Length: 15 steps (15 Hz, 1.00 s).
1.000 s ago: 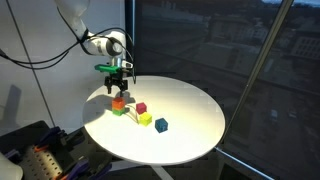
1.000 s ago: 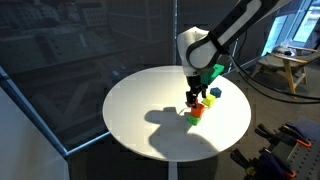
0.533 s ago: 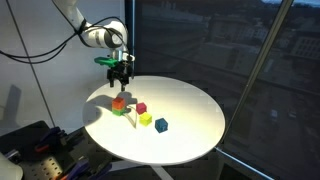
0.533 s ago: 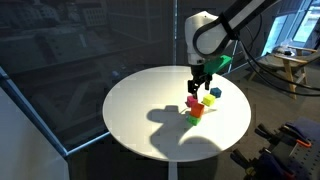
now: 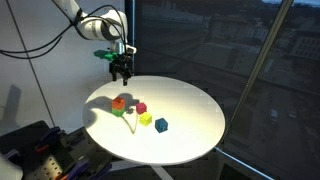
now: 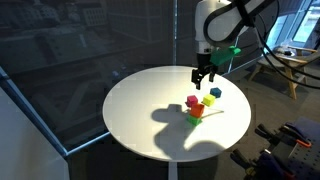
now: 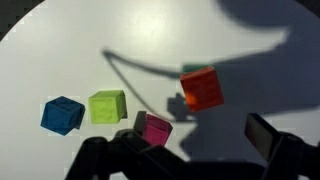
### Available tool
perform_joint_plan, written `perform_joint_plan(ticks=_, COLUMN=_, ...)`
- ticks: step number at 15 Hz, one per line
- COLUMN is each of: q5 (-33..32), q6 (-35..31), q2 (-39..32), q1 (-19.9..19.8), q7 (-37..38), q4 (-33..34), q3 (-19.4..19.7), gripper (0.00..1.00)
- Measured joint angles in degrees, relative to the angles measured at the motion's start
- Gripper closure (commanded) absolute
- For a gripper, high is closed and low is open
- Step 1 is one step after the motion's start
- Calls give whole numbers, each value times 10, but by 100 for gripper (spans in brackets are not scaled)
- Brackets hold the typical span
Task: Put the orange block on top of the green block
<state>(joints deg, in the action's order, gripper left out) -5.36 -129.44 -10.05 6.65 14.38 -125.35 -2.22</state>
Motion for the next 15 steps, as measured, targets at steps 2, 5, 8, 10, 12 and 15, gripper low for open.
perform_joint_plan(ticks=2, q5=12, q6=0, q2=17, q1=-7, q7=0, q4=-6, q3=0, gripper=0)
perform_joint_plan(ticks=5, q5=36, q6=0, q2=40, q1=-19, q7=-3, q4=-13, q3=1, gripper=0)
perform_joint_plan(ticks=8, q5=57, q6=1, q2=58, q1=-30, q7=-17, q4=-18, q3=2, gripper=0)
perform_joint_plan(ticks=10, q5=65, q6=4, q2=68, q1=-36, q7=-28, q4=-20, q3=3, gripper=0)
perform_joint_plan(ticks=12, q5=66, q6=12, q2=78, q1=-39, q7=-36, q4=-20, q3=4, gripper=0)
perform_joint_plan(ticks=15, q5=65, q6=30, q2=91, q1=-40, q7=-45, q4=-20, q3=5, gripper=0)
